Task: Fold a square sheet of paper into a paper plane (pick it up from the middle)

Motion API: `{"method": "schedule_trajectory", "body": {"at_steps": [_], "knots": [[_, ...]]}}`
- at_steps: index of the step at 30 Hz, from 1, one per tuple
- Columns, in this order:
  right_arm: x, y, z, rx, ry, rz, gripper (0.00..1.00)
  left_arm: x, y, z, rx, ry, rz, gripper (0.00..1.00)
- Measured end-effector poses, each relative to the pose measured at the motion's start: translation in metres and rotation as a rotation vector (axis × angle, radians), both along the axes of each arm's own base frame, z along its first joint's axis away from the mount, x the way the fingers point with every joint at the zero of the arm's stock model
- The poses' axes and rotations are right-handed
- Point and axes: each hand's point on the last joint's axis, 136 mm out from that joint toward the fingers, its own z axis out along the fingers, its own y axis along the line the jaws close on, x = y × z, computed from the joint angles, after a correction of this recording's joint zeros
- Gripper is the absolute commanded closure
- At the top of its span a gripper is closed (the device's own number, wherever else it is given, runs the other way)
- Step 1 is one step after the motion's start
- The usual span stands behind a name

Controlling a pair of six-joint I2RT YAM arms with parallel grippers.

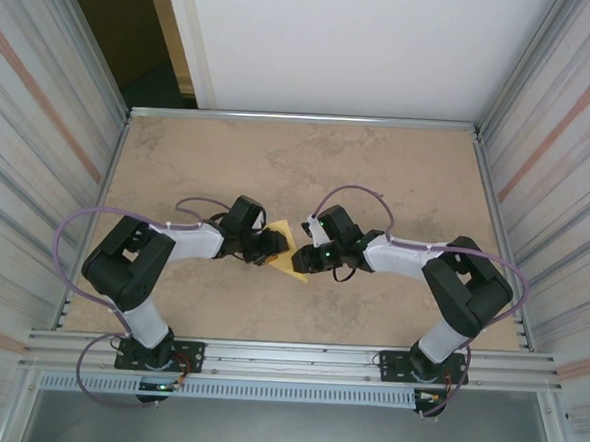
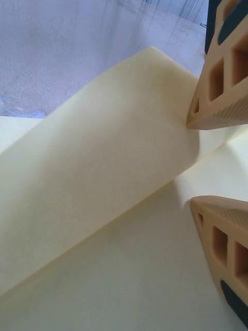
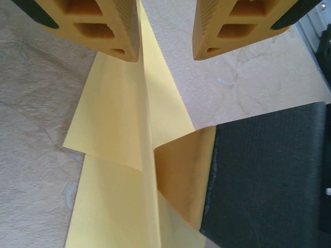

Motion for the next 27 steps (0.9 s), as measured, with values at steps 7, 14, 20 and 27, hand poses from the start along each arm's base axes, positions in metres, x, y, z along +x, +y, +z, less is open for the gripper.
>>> {"method": "schedule_trajectory", "body": {"at_steps": [7, 14, 20, 27], "knots": [[0.003, -0.006, -0.008, -0.03, -0.012, -0.046, 0.66, 0.0, 0.0, 0.0, 0.001, 0.002, -0.001, 0.6], [0.009, -0.005, -0.016, -0.053, -0.011, -0.056, 0.68, 0.0, 0.0, 0.0, 0.001, 0.004, -0.002, 0.59], [0.012, 0.005, -0.023, -0.066, -0.006, -0.039, 0.76, 0.0, 0.0, 0.0, -0.001, 0.004, -0.002, 0.59], [0.013, 0.011, -0.025, -0.054, -0.015, -0.028, 0.78, 0.0, 0.0, 0.0, 0.0, 0.004, -0.003, 0.59]]}}
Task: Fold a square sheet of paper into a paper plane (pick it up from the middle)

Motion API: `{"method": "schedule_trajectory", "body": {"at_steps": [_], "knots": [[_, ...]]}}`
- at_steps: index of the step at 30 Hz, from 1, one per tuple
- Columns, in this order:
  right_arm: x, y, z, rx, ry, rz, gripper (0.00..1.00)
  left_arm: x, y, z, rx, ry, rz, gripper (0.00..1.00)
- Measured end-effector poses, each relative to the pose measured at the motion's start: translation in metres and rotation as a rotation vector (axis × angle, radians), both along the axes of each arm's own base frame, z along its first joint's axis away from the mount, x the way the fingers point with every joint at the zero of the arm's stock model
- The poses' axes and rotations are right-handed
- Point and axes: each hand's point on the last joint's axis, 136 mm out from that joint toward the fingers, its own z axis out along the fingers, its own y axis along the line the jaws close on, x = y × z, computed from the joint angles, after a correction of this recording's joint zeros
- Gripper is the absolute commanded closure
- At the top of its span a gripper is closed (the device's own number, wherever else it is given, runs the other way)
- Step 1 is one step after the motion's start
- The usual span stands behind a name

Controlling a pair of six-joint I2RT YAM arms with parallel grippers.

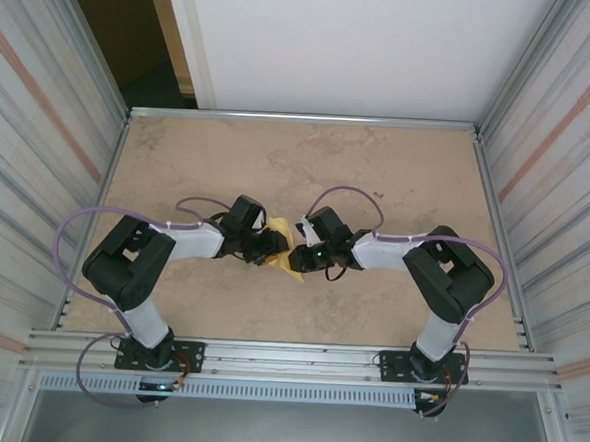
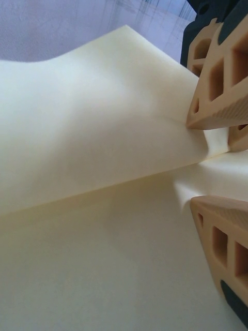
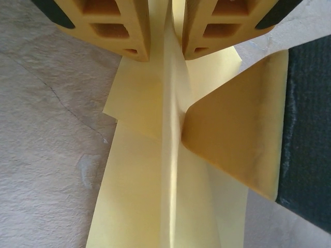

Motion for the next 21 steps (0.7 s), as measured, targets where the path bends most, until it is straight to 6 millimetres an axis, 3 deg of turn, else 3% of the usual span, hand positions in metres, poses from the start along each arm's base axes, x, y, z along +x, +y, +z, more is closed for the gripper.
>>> {"method": "schedule_trajectory", "body": {"at_steps": [7, 12, 21], "knots": [[0.002, -0.002, 0.002, -0.006, -0.011, -0.008, 0.76, 0.0, 0.0, 0.0, 0.01, 0.001, -0.008, 0.59], [0.005, -0.003, 0.017, 0.008, -0.055, -0.022, 0.72, -0.001, 0.002, 0.0, 0.025, 0.002, -0.02, 0.59], [0.001, -0.002, 0.017, 0.009, -0.051, -0.012, 0.78, -0.001, 0.002, 0.0, 0.026, 0.003, -0.023, 0.58]]}}
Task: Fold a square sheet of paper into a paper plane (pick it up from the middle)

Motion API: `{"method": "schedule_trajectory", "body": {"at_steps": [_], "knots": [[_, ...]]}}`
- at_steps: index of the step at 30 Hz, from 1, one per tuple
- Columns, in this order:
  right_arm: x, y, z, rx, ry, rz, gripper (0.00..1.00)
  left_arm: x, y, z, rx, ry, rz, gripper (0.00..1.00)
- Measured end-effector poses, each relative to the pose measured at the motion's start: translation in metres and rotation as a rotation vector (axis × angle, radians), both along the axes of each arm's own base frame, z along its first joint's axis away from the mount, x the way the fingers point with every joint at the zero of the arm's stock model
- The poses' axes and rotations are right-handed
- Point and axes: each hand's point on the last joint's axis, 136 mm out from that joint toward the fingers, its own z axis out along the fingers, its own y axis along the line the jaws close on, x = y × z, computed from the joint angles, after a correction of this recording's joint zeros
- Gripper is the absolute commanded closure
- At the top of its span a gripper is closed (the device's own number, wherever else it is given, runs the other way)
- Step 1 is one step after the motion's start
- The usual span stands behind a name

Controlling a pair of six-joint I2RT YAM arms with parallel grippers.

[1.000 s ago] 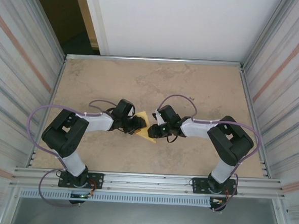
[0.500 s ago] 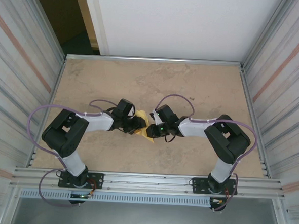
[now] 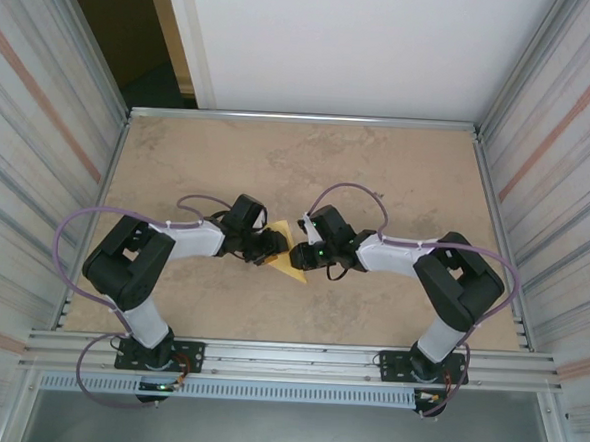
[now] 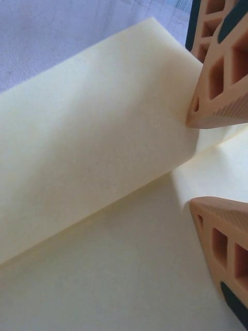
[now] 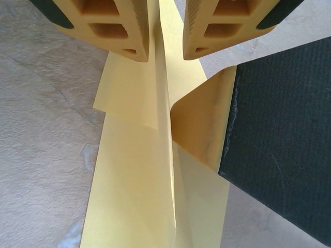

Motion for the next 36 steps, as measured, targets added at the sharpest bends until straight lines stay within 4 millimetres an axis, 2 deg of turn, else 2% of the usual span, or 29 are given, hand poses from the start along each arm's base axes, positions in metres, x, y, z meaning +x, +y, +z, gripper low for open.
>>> {"method": "schedule_trajectory", "body": {"at_steps": [8, 17, 20, 25, 31, 36], "knots": [[-0.006, 0.001, -0.015, -0.016, 0.039, 0.014, 0.82, 0.0, 0.0, 0.0, -0.001, 0.0, 0.0, 0.58], [-0.007, 0.002, -0.014, -0.002, 0.052, 0.022, 0.92, 0.0, 0.0, 0.001, 0.0, 0.001, 0.0, 0.58], [-0.009, 0.003, -0.014, 0.007, 0.061, 0.031, 0.93, -0.003, 0.002, 0.002, 0.01, 0.01, -0.002, 0.55], [-0.012, 0.004, -0.017, 0.01, 0.075, 0.042, 0.94, -0.007, 0.009, 0.013, 0.03, -0.002, -0.006, 0.5], [-0.015, 0.004, -0.018, 0.009, 0.091, 0.05, 0.95, 0.005, 0.02, 0.046, -0.022, -0.094, 0.04, 0.51], [-0.015, 0.002, -0.022, 0.02, 0.113, 0.049, 0.96, 0.0, 0.027, 0.039, -0.047, -0.092, 0.06, 0.55]]}}
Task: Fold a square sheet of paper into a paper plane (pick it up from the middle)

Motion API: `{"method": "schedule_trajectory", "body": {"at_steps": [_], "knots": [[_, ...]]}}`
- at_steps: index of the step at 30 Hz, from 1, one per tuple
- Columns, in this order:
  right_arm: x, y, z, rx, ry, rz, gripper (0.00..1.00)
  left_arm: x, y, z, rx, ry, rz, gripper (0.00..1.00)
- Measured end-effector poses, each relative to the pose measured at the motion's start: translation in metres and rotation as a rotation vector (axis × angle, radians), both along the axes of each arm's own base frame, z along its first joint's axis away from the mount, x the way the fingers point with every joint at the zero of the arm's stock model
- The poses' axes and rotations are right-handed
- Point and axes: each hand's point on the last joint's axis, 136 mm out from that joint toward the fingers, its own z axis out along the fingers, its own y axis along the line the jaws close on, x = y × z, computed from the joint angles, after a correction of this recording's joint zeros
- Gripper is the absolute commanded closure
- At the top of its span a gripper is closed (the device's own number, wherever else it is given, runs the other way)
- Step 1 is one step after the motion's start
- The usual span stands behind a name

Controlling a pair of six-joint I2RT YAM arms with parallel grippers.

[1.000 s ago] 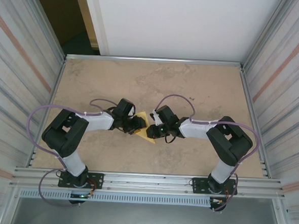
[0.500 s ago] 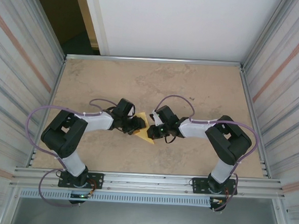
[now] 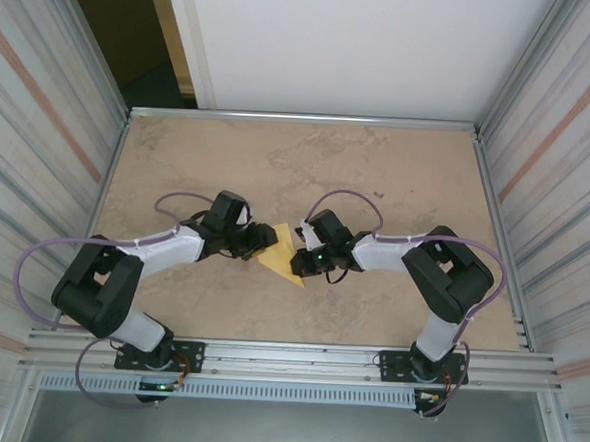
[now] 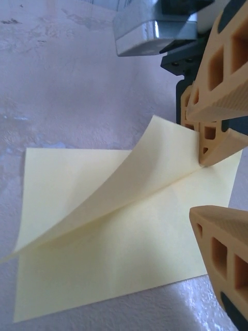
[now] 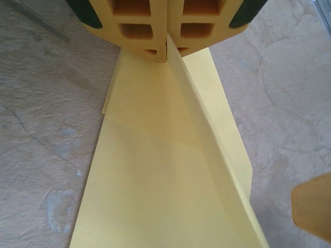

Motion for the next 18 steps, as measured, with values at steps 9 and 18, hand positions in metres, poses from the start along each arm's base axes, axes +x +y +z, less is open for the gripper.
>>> {"method": "schedule_trajectory", "body": {"at_steps": [9, 18], "knots": [[0.003, -0.007, 0.0, 0.079, 0.052, -0.017, 0.95, -0.001, -0.012, 0.0, -0.088, -0.002, -0.012, 0.57], [0.004, -0.01, 0.0, 0.161, 0.108, -0.028, 0.95, -0.004, -0.027, -0.012, -0.118, 0.025, -0.06, 0.57]]}}
